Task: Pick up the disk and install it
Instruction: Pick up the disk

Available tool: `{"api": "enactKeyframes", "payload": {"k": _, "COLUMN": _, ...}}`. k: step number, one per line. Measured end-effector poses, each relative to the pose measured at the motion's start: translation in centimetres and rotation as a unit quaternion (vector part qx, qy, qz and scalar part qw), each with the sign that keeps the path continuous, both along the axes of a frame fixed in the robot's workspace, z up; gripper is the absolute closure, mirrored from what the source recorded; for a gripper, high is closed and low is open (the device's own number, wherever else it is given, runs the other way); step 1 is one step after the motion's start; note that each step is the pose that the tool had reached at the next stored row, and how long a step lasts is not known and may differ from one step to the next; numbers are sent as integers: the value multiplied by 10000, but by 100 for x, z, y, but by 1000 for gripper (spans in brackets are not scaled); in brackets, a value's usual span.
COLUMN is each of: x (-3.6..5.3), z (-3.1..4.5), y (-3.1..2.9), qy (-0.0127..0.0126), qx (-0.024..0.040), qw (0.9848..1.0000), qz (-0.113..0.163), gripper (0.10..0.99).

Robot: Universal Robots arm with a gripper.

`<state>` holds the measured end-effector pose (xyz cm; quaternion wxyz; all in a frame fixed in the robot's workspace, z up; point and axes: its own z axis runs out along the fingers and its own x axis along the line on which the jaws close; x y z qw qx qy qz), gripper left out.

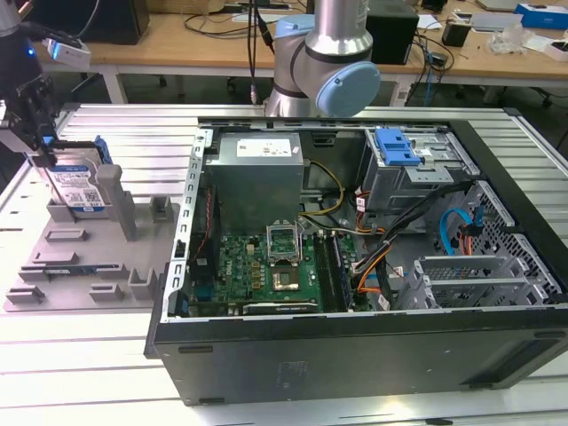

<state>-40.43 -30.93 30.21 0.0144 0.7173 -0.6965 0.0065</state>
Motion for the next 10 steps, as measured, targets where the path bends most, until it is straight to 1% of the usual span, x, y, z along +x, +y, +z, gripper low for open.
{"api": "enactKeyframes", "payload": {"k": 3, "x": -2, "z": -13, "y": 0, "qy": 0, "qx": 0, "qw": 10000, "qz": 0, "gripper": 694}}
{"api": "enactKeyframes", "payload": {"k": 9, "x": -2, "z": -17, "y": 0, "qy": 0, "qx": 0, "qw": 10000, "qz": 0, "gripper": 694}}
{"api": "enactKeyframes", "payload": {"k": 10, "x": -2, "z": -17, "y": 0, "qy": 0, "qx": 0, "qw": 10000, "qz": 0, "gripper": 706}}
